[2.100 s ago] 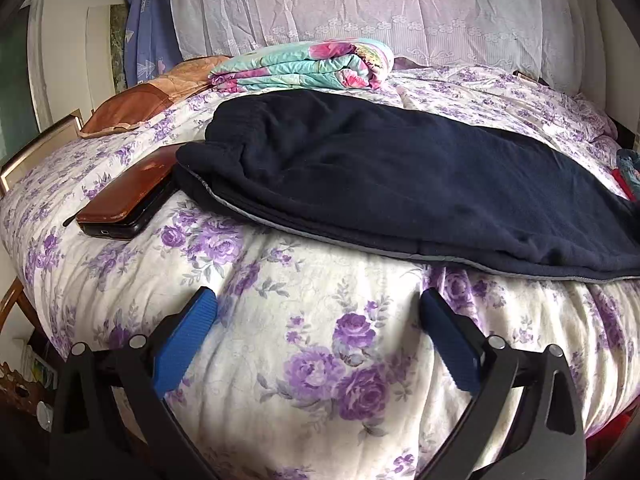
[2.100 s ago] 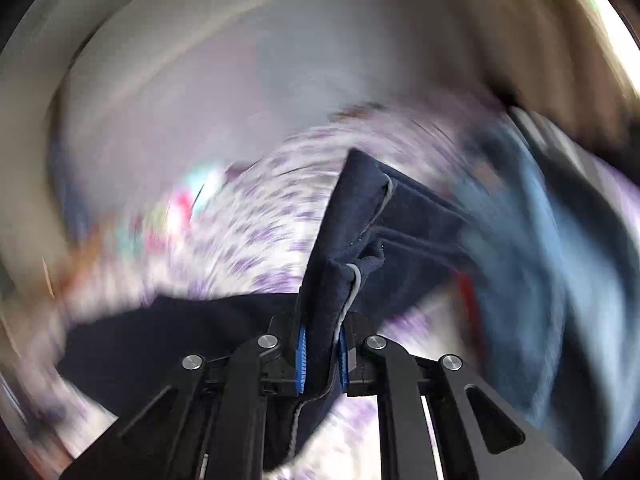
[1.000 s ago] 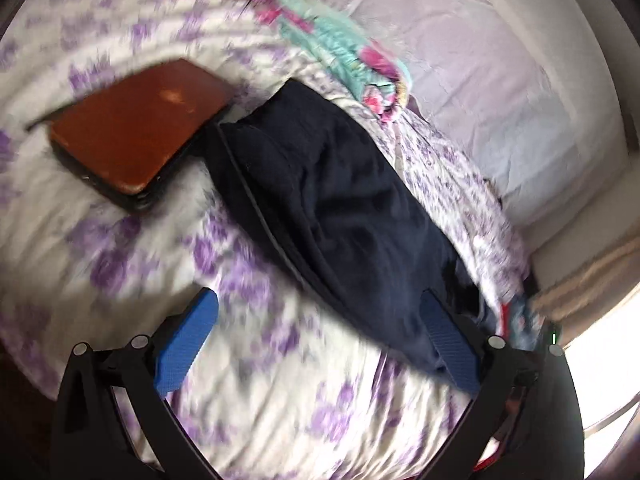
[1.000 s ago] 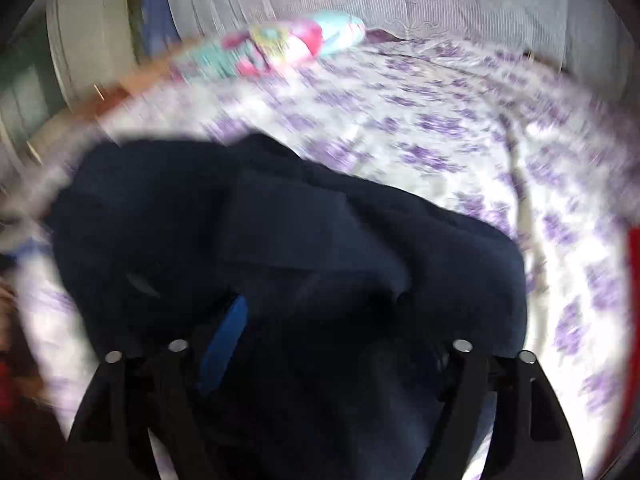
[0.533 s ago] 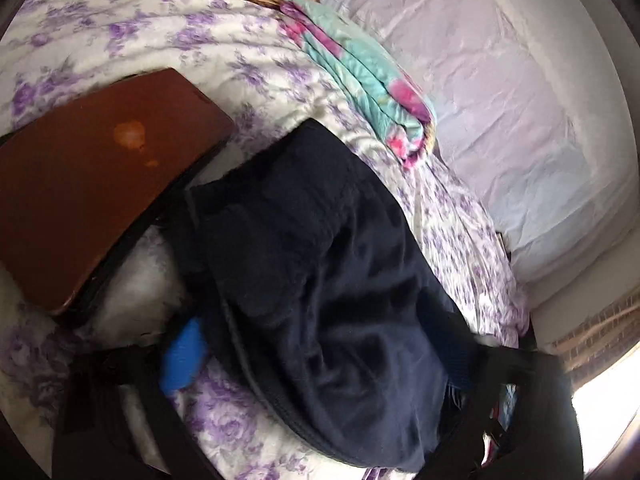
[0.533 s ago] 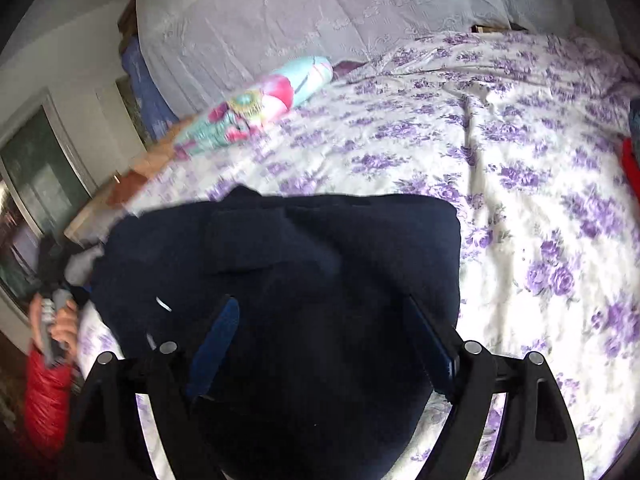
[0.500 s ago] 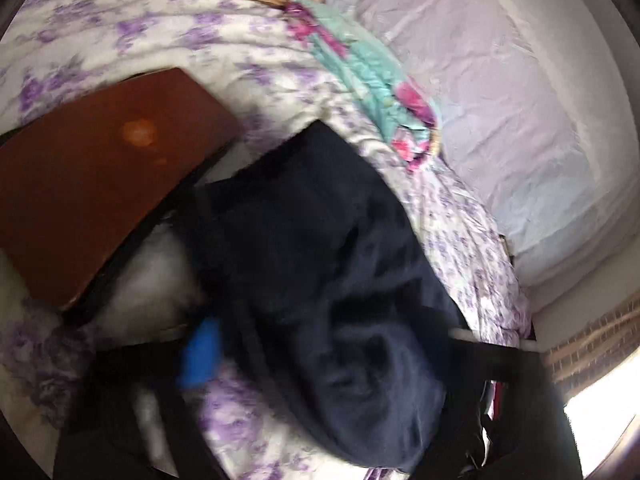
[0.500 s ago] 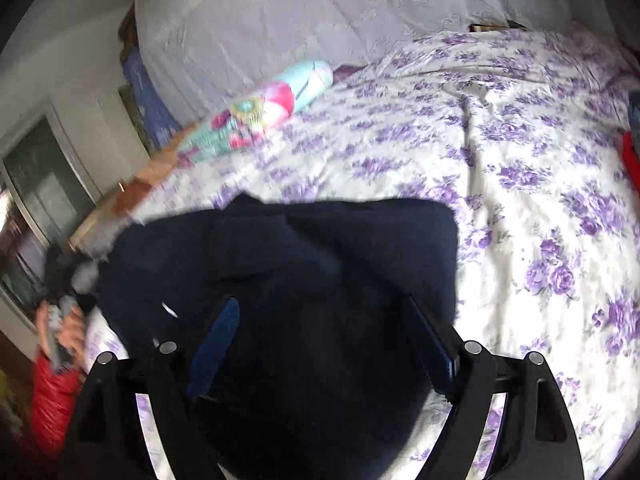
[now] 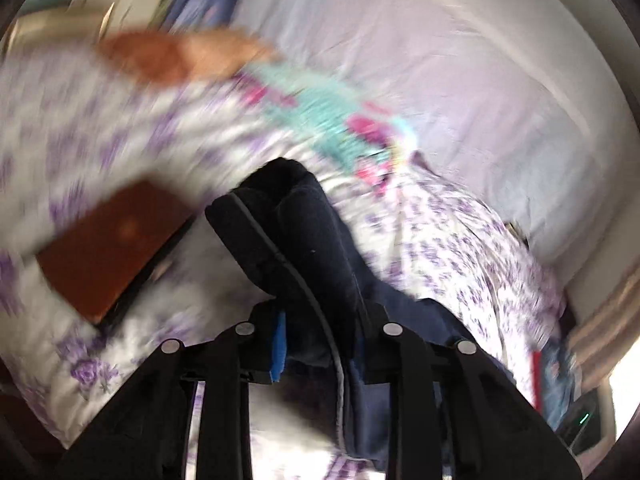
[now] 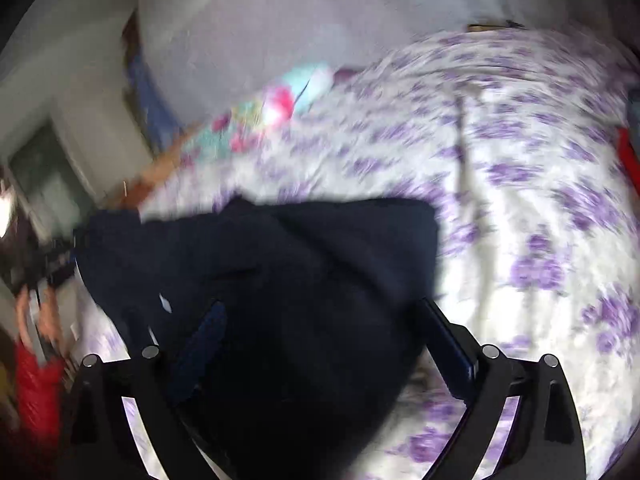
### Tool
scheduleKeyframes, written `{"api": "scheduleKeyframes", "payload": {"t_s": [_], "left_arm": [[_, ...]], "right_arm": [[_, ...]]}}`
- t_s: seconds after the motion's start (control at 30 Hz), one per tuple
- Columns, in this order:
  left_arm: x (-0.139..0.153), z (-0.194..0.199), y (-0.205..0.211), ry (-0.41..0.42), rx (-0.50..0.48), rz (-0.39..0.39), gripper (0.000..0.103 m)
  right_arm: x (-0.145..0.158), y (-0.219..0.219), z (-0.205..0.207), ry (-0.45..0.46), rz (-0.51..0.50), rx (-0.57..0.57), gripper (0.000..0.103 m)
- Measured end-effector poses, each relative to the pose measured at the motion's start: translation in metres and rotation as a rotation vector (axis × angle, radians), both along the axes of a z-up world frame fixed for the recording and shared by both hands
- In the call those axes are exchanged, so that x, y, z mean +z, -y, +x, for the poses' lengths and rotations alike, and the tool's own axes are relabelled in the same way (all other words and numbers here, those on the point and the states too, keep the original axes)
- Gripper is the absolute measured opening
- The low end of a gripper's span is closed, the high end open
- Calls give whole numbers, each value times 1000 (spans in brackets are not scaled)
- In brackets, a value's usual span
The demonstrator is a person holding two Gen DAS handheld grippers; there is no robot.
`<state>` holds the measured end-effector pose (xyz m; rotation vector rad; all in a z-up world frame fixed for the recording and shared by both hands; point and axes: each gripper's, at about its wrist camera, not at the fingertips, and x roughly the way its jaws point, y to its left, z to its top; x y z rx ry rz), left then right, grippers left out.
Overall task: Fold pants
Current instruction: 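Lift the held end and fold it over the sweatpants with the left gripper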
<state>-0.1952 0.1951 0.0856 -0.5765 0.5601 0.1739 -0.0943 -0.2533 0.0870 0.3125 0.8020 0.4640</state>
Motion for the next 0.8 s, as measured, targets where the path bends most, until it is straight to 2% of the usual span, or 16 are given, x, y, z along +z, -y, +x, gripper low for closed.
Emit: {"api": "scheduleKeyframes", "payload": {"t_s": [0.07,0.13,0.17,0.2,0.27,0.33,0.43,0.5,0.53,0.57,0.63,0.67,0.73,0.77,0.8], "left_arm": [[26,3,37,32,-51,142,22],[43,7,74,55,-90,265,21],[52,10,100,71,-119,342,21],[57,12,119,82,-143,392,21],[64,17,165,104,-210,483,21],[64,26,204,113,-285,532,21],[45,28,279,125,-430,648,20],[13,23,333,108,-553,766,20],[2,22,346,95,-585,796,20],[-19,20,365,55,-634,846,21],[-51,18,382,-9,-665,933,23],[-64,11,385,-4,-649,990,24],[-67,0,384,14,-639,1035,30],[-64,-7,381,28,-657,1027,37],[-60,-12,378,44,-671,1016,51]], "right_arm": [[-3,22,2,-13,84,-85,96],[-14,51,8,-73,238,-177,96],[-18,62,10,-95,303,-198,96],[-25,77,10,-110,416,-219,96],[-26,89,8,-92,513,-232,96],[-28,94,7,-85,542,-239,96],[-27,92,9,-85,529,-233,96],[-27,94,9,-84,539,-231,96],[-28,97,9,-83,551,-233,96],[-29,100,7,-81,568,-236,96],[-31,107,6,-77,611,-244,96],[-32,109,5,-76,625,-245,96],[-31,107,5,-75,614,-246,96],[-31,105,5,-75,595,-245,96],[-29,100,5,-74,560,-242,96]]}}
